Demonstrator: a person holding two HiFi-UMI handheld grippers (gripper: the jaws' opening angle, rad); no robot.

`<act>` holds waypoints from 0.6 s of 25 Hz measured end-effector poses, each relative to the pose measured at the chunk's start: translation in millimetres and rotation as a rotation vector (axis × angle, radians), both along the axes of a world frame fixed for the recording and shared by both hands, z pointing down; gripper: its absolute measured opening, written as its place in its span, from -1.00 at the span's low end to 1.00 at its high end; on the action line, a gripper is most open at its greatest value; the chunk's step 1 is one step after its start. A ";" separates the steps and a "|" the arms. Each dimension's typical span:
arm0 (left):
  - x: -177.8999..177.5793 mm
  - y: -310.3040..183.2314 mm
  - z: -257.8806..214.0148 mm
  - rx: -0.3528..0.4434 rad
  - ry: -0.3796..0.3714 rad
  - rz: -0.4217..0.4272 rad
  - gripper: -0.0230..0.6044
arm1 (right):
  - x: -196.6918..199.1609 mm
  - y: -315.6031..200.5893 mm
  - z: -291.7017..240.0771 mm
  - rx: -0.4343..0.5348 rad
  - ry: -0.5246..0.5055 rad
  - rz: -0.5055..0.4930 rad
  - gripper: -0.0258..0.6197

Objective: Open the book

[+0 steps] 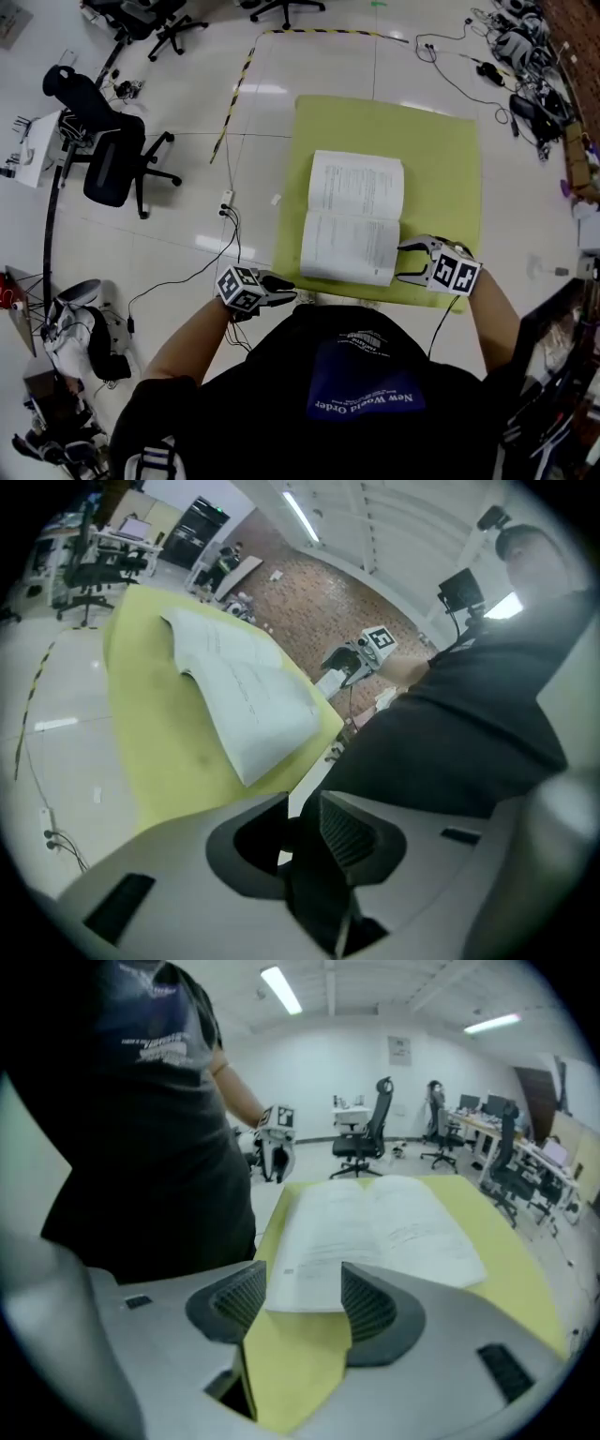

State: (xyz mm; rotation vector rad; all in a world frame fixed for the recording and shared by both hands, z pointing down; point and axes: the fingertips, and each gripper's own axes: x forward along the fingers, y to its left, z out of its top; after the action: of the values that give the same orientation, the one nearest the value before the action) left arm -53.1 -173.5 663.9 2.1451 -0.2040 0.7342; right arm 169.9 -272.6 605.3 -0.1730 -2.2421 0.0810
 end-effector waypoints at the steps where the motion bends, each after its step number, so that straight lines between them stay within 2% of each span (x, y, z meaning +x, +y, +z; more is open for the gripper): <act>1: -5.1 -3.9 -10.2 0.005 0.020 -0.043 -0.62 | -4.9 -11.9 -15.5 -0.020 -0.063 0.069 -0.18; 4: -14.8 -37.3 -65.7 0.085 0.160 -0.219 -0.62 | -21.3 -51.2 -78.6 -0.140 -0.352 0.355 -0.18; 7: -24.1 -89.2 -155.4 0.263 0.385 -0.427 -0.62 | -17.6 -80.8 -155.2 -0.217 -0.683 0.635 -0.19; 10: -32.1 -134.8 -255.0 0.464 0.573 -0.596 -0.62 | 9.9 -96.6 -226.9 -0.169 -0.922 0.818 -0.57; 12: -33.3 -150.4 -310.2 0.578 0.665 -0.639 -0.63 | 28.9 -100.2 -264.1 -0.101 -1.004 0.885 -0.93; 13: -31.4 -152.9 -332.6 0.626 0.701 -0.639 -0.63 | 35.8 -99.9 -277.0 -0.064 -1.012 0.904 -0.95; 15: -26.6 -154.0 -363.1 0.708 0.715 -0.638 -0.84 | 43.7 -95.4 -289.3 0.005 -0.977 0.929 -0.95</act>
State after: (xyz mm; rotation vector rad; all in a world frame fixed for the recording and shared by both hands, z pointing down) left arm -79.7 -327.6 300.8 2.6099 -0.7954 -0.5629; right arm 213.7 -368.0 316.1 1.0591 -3.0794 0.5884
